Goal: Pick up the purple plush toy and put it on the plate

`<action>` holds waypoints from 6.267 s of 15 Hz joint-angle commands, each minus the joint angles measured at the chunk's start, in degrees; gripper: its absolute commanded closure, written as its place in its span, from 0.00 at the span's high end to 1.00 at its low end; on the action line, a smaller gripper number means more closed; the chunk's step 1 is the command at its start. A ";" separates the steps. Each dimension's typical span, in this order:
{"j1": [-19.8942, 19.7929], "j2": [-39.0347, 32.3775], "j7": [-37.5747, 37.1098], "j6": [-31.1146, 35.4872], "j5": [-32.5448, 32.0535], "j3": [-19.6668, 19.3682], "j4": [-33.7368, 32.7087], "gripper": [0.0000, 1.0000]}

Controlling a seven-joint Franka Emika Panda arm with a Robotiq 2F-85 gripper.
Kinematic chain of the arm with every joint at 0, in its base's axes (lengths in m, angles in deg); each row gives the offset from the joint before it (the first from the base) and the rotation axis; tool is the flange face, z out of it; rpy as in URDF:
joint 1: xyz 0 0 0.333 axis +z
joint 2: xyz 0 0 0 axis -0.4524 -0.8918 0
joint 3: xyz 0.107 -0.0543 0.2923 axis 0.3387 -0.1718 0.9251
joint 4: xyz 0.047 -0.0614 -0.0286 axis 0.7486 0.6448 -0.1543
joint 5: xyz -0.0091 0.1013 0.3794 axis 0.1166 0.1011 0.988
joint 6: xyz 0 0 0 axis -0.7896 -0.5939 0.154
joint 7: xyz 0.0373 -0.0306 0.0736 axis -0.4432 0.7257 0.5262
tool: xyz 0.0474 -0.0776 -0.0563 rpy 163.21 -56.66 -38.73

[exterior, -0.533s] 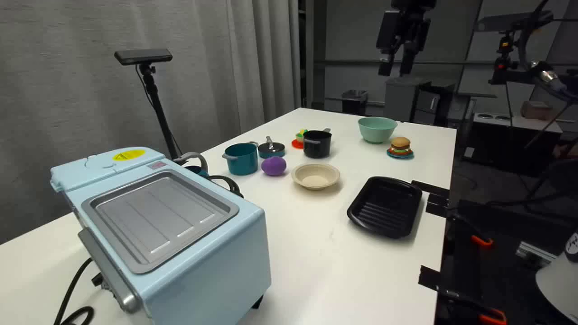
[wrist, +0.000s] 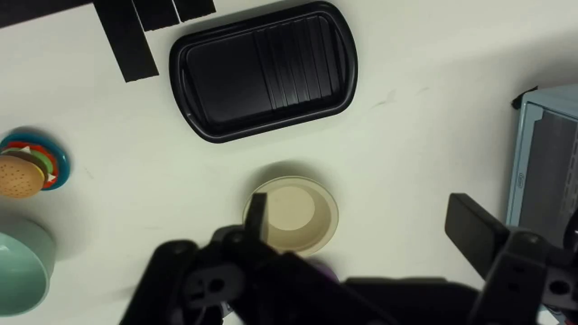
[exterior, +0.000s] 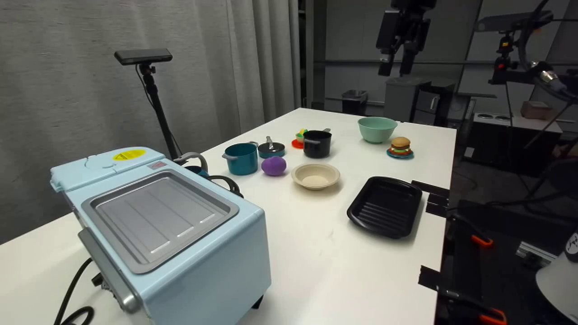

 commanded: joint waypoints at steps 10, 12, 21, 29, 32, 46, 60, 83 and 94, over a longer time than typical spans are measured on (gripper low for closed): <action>-0.12 -0.03 0.07 -0.09 0.06 0.08 -0.09 1.00; 0.15 -2.09 -0.16 -0.21 0.14 0.46 -1.00 1.00; 1.89 -20.69 -2.46 6.37 0.47 3.60 -9.59 1.00; 3.42 -43.05 -8.26 13.51 -0.22 3.90 -24.60 1.00; 4.04 -50.96 -10.37 15.13 -0.61 3.04 -31.27 1.00; 5.60 -78.80 -18.53 16.14 -1.05 -4.23 -59.32 1.00; 7.33 -88.67 -21.57 17.58 -0.82 -6.18 -69.63 0.42; 1.20 -62.20 -10.13 -0.80 2.70 -4.16 -53.64 0.04; 4.19 -58.54 -5.67 19.07 -0.37 -3.07 -30.03 0.04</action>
